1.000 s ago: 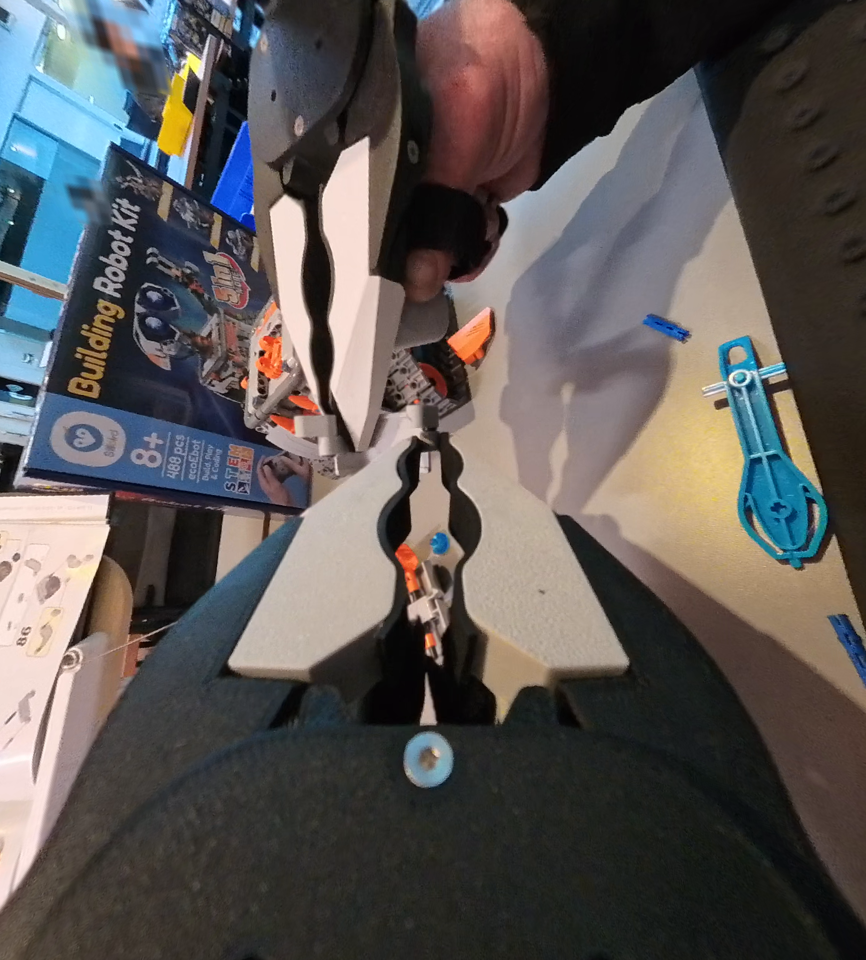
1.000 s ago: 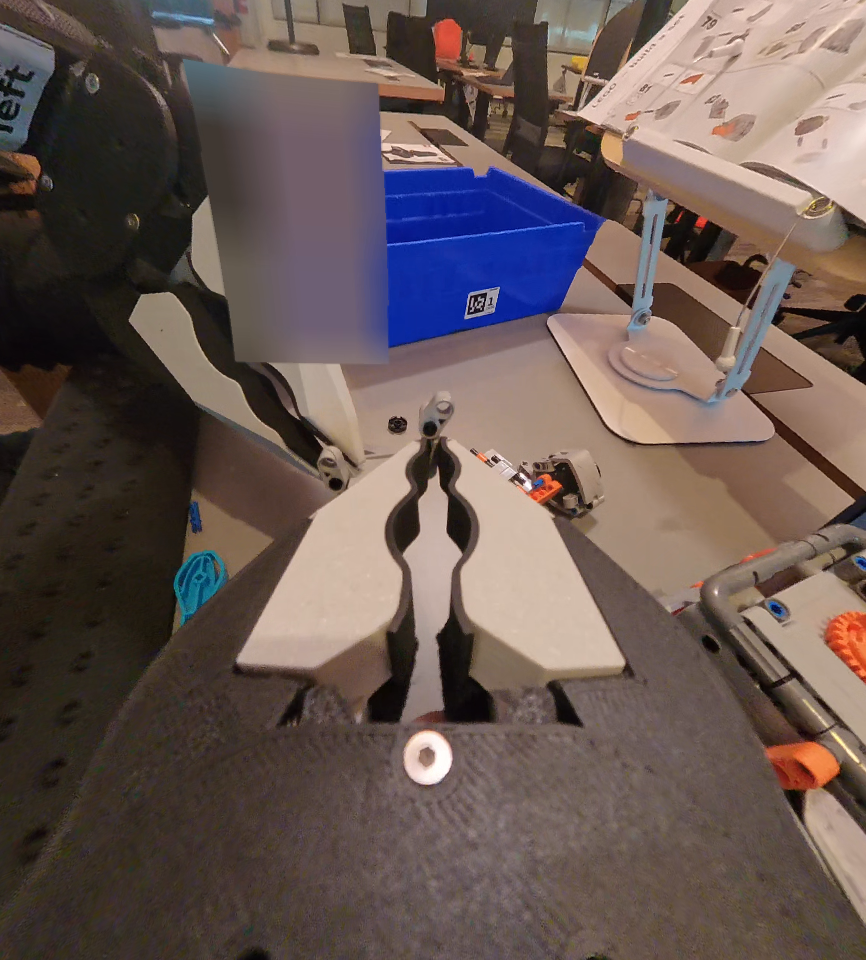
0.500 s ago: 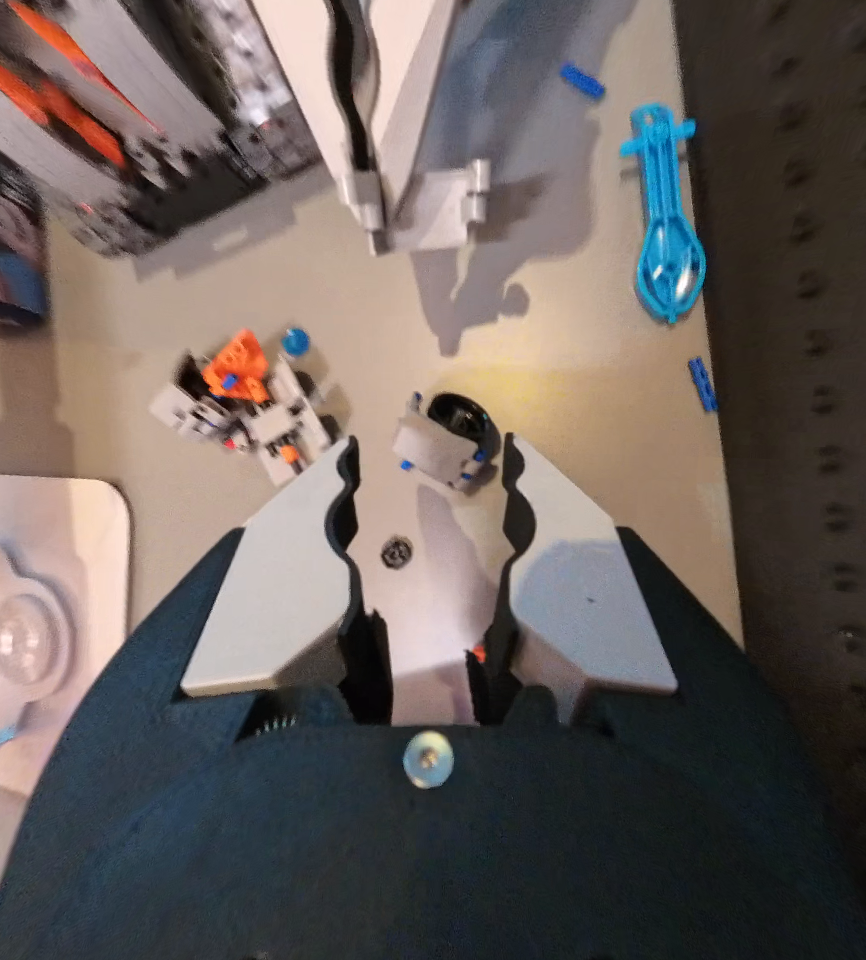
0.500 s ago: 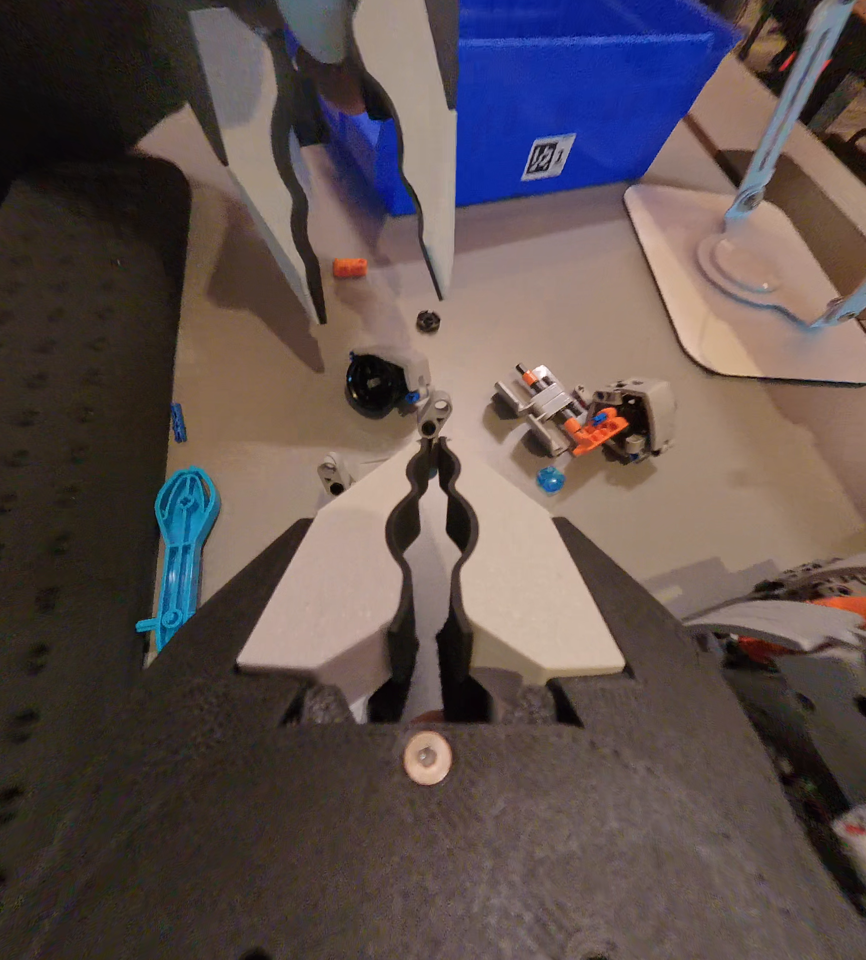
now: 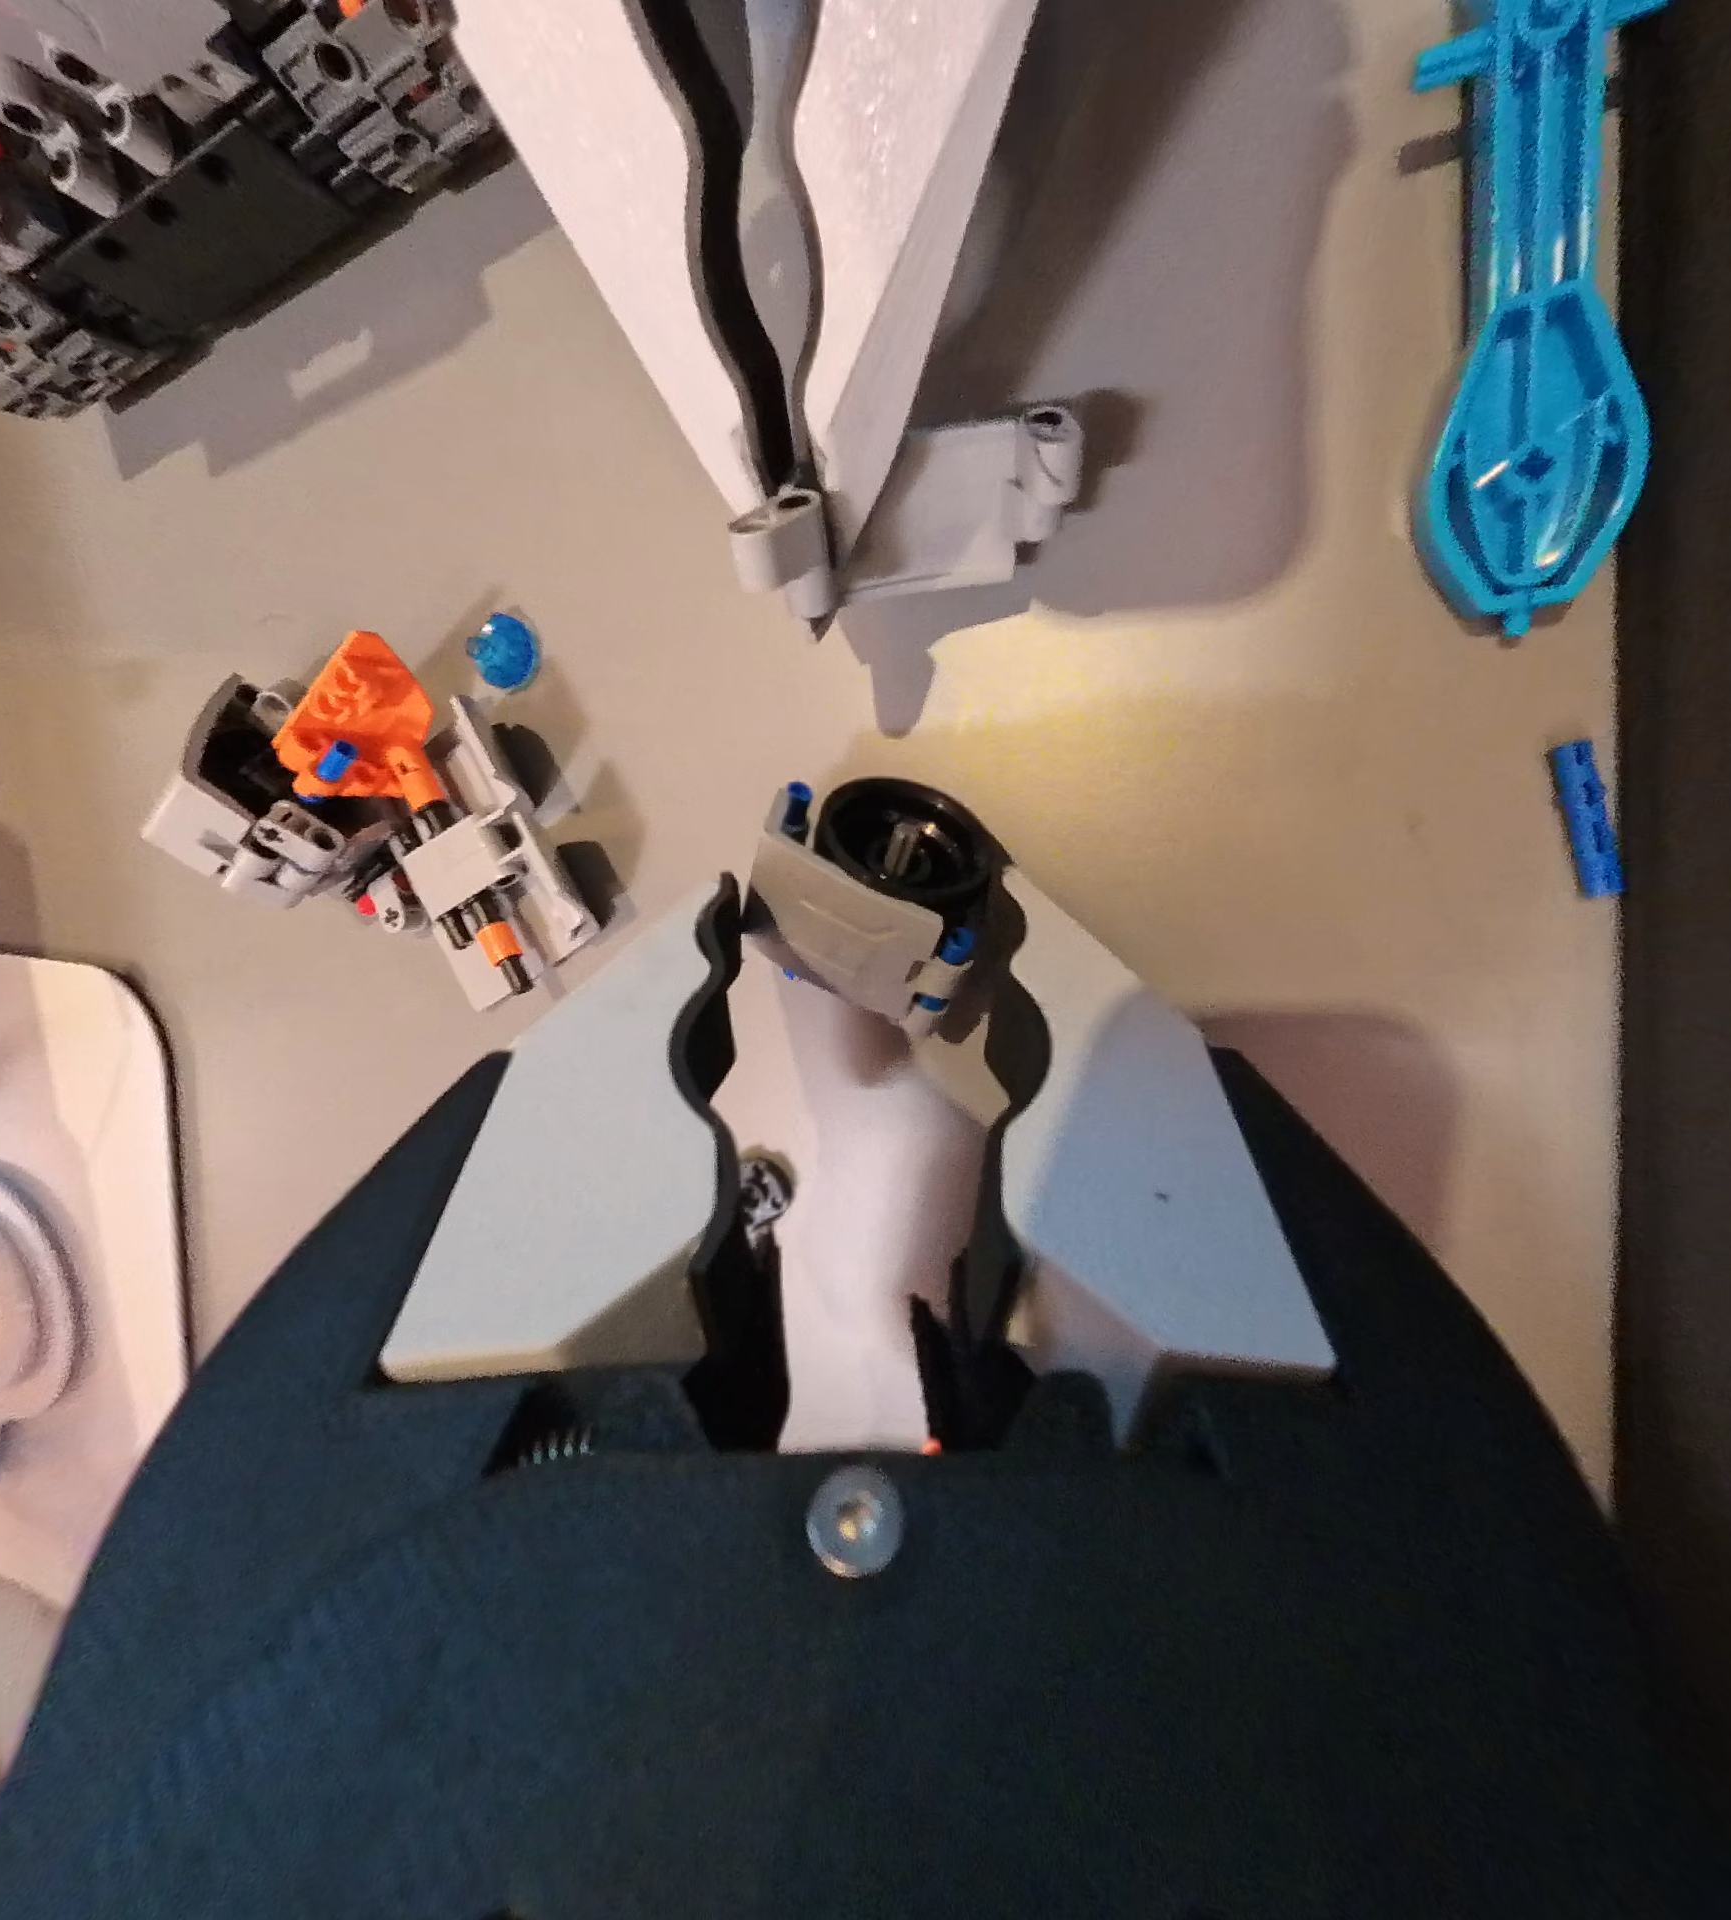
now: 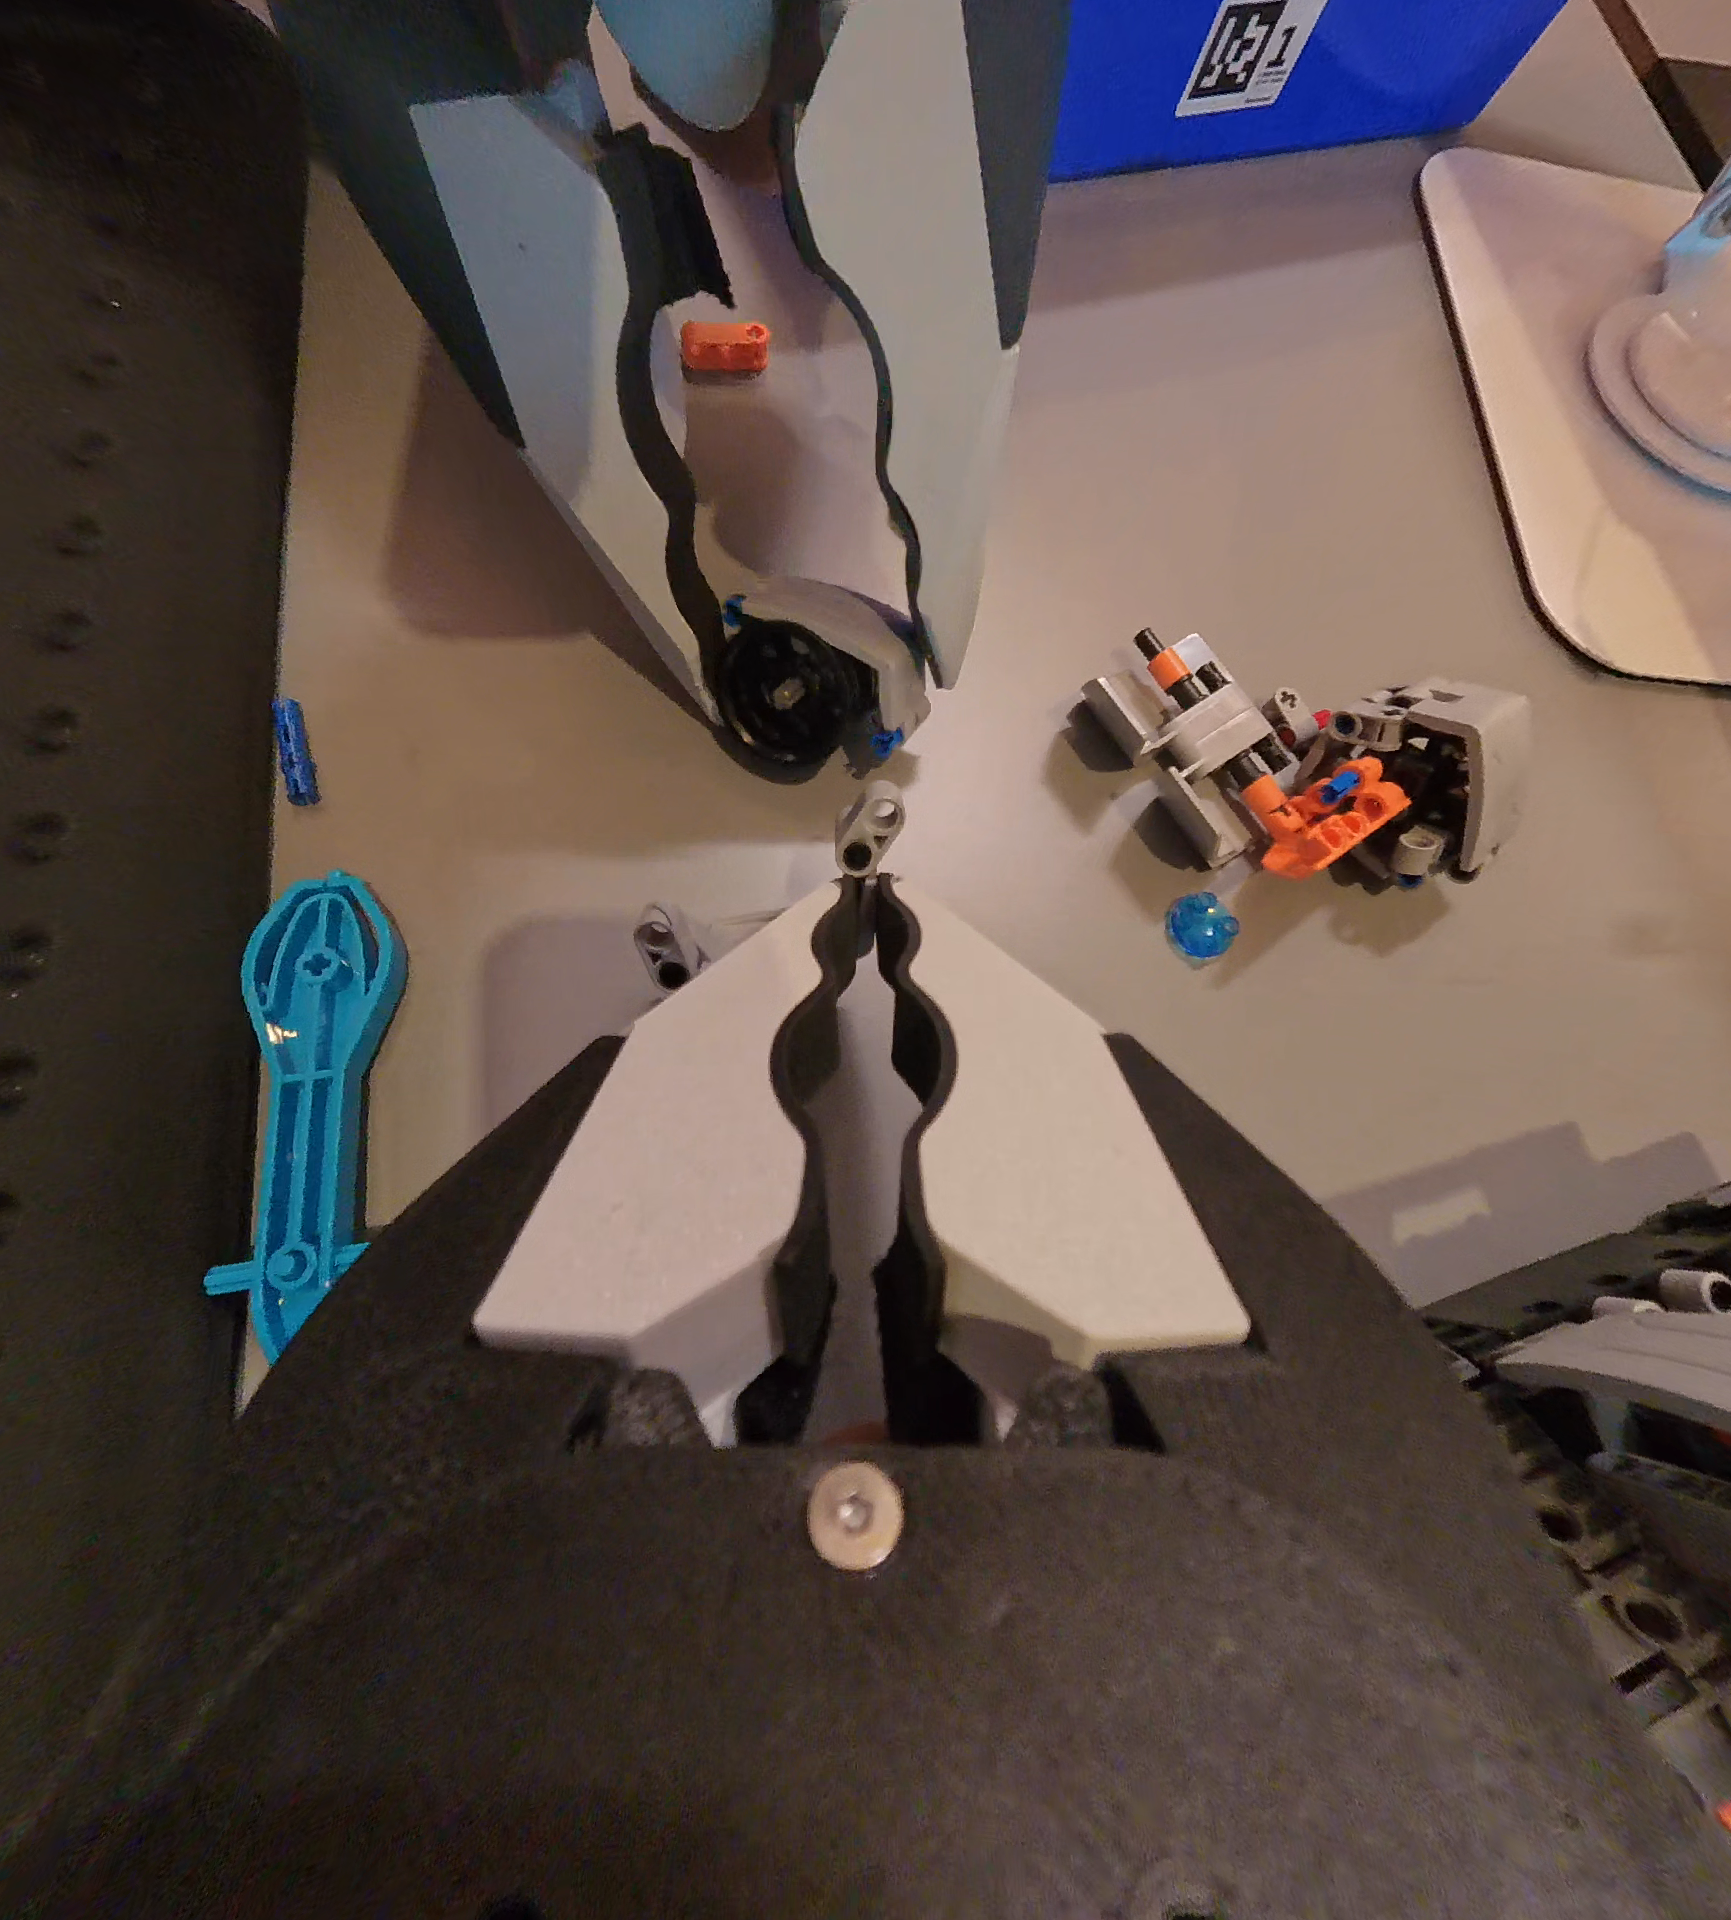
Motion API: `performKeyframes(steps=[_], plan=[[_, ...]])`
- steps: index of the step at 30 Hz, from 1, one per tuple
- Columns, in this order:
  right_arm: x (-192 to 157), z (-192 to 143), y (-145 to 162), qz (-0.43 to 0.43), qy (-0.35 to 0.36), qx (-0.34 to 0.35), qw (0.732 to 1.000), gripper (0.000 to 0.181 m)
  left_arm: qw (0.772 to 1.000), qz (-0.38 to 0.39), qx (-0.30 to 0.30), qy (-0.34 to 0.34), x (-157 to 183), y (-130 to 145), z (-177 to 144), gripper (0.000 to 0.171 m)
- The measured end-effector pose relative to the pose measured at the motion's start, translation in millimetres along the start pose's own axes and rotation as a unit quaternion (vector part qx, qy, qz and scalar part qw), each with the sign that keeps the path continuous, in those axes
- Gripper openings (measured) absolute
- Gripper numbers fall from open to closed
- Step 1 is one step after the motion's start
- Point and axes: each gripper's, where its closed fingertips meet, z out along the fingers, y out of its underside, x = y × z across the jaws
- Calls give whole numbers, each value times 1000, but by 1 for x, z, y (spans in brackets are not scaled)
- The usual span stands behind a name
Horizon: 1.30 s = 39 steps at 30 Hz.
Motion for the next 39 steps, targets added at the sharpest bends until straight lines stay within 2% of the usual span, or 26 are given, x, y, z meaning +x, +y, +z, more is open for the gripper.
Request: performKeyframes(steps=[6, 12, 23, 30, 33, 37, 39], plan=[[-6, 6, 12, 6, -19, -33, 999, 0, 995, -73, 73, 18, 4, -22, 0, 43], [-5, 7, 11, 1, -12, -32, 999, 12, 984, -122, 118, 43, 10, -30, 5, 43], [-2, 5, 9, -22, 4, -31, 999, 3, 972, -171, 143, 76, 11, -30, 4, 43], [-5, 6, 9, -45, 7, -39, 998, 3, 972, -185, 123, 73, 19, -9, 5, 48], [-6, 6, 9, -45, 5, -38, 998, 3, 975, -177, 118, 67, 20, -4, 4, 50], [-6, 7, 9, -43, 3, -35, 998, 3, 980, -151, 116, 57, 20, -7, -2, 65], [-6, 7, 9, -40, 0, -34, 999, 3, 984, -134, 109, 53, 20, -7, -1, 65]])
